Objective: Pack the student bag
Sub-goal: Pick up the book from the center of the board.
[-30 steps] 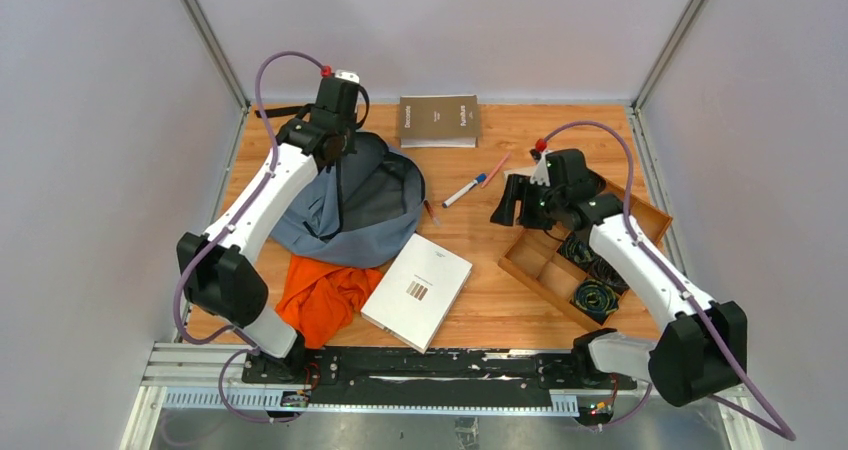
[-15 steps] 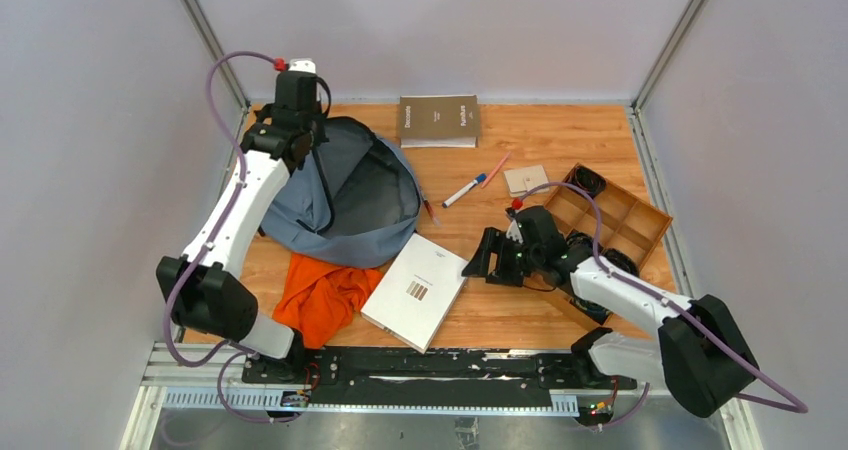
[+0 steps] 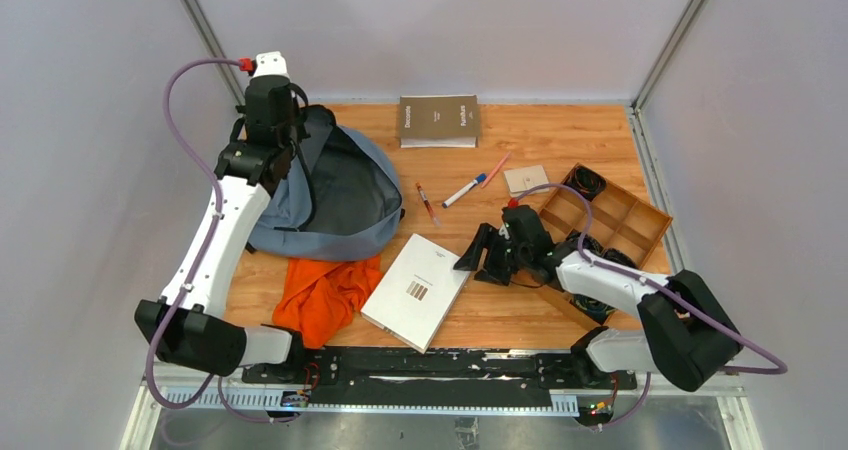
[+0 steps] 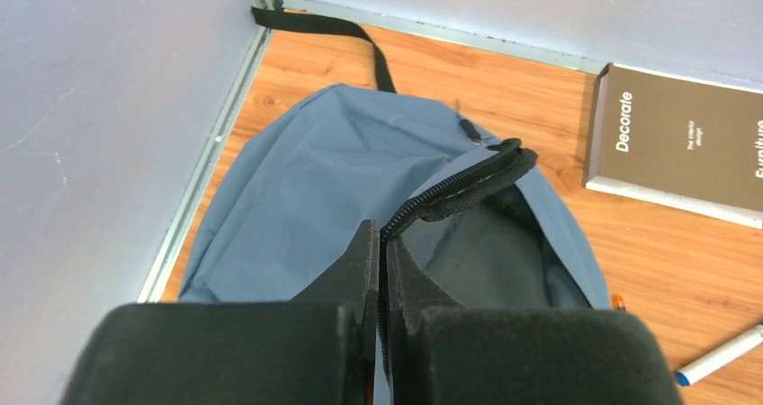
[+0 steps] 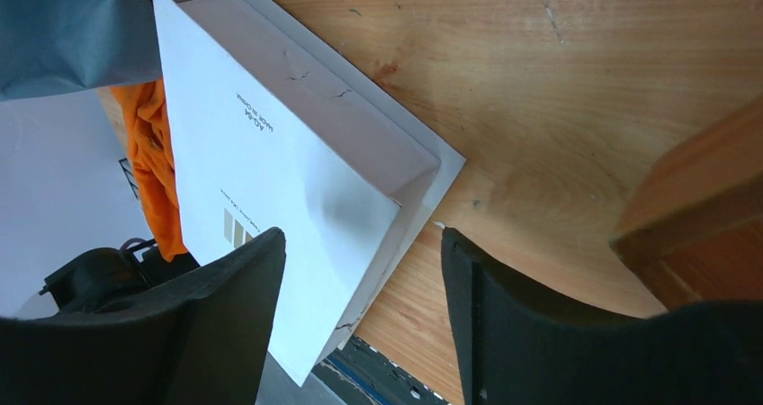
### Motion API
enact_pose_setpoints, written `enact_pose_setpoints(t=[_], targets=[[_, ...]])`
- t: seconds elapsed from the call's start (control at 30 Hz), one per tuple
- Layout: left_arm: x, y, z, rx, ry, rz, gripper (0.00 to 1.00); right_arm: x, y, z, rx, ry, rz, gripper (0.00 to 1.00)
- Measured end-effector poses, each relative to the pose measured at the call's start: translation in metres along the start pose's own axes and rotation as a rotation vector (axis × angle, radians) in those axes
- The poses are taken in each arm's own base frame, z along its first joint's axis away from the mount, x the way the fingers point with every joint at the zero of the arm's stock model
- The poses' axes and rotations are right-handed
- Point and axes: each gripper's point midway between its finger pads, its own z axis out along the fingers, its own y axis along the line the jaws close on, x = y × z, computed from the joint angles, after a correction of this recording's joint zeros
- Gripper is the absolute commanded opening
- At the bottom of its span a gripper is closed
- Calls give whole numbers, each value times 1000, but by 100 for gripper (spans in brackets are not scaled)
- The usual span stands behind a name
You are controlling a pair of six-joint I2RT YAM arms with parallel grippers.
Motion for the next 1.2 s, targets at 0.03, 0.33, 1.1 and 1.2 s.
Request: enact_pose_setpoints(t=[0.03, 0.33, 1.1, 1.2], targets=[[-1, -1, -2, 9, -8, -4, 0, 0, 1, 2, -2, 2, 11, 64], [36, -24, 10, 115, 92, 7, 90, -1, 11, 12, -36, -4, 39, 48], [175, -124, -80, 627, 376, 141, 100, -21, 34, 7, -74, -35, -152, 0], [182, -118, -89, 637, 400, 162, 100, -28, 52, -6, -126, -52, -275, 0]])
